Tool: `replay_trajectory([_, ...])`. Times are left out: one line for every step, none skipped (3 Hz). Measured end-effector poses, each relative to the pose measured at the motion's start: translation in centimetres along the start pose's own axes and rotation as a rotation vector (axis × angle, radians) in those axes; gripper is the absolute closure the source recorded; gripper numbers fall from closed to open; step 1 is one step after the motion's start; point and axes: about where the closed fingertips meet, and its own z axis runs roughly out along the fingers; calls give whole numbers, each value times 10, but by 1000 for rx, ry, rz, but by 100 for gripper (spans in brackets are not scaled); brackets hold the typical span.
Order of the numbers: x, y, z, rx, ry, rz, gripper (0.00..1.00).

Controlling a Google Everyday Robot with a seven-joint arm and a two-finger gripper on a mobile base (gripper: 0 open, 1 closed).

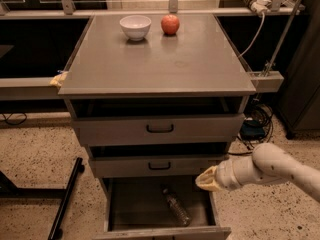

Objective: Pick water bottle from bottom drawer and place on counter

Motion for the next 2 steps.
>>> replay_trajectory([24, 13, 33, -42, -33, 49, 100])
replay_trajectory([56, 16, 48, -63, -10, 49, 100])
